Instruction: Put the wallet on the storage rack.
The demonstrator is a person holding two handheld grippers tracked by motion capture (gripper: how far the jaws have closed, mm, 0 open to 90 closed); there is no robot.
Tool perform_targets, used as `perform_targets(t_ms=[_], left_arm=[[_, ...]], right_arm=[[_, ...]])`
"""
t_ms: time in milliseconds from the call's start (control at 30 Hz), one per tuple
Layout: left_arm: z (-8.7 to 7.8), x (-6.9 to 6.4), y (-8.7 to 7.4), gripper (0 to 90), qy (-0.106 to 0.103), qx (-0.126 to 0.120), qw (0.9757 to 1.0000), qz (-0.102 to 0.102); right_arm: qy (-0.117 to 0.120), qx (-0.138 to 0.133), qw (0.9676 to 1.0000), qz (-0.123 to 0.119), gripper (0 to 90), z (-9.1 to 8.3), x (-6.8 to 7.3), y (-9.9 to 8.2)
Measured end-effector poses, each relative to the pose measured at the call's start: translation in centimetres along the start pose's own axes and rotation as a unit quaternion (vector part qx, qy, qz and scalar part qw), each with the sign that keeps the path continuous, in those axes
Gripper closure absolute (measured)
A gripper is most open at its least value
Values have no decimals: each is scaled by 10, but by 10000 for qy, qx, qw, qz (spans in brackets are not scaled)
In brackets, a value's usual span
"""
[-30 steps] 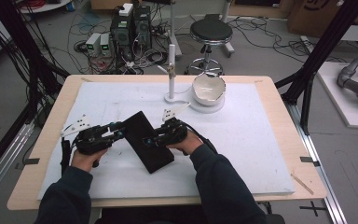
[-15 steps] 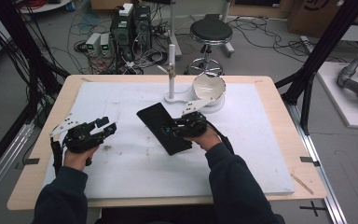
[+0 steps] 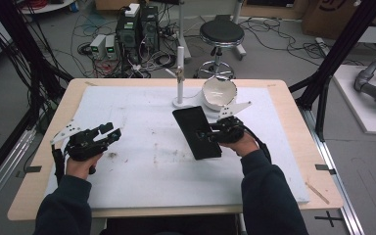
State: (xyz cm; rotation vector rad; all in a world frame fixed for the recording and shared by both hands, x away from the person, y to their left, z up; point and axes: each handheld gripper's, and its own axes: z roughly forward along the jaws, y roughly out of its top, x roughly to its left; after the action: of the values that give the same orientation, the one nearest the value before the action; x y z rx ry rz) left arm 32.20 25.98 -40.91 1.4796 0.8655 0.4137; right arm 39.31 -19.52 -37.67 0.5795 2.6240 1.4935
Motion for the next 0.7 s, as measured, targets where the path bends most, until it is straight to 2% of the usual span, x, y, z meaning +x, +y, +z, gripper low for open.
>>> perform_targets(t_ms=[133,267,433,500,600,700], left_arm=[[1,0,0,481,-9,21,10000,-8],[2,0,-1,484,-20,33,10000,-5],[4,-2,-1,485,-42,39,10000,-13],[4,-2,-2,485,-53,44,10000,-22],[3,-1,-2,485,-55,50,10000,-28],[3,-1,-2,485,-56,44,10000,-35]], right_arm=[[145,166,9998,14,729,-14,0,-9],[146,204,9997,3,718,-19,1,-14],[172,-52,9998,-40,682,-20,4,-12],[127,-171,9996,-204,709,-19,5,-10],[73,-143,9998,-143,722,-19,4,-9],[-73,-229,9996,-125,724,-23,2,-8]])
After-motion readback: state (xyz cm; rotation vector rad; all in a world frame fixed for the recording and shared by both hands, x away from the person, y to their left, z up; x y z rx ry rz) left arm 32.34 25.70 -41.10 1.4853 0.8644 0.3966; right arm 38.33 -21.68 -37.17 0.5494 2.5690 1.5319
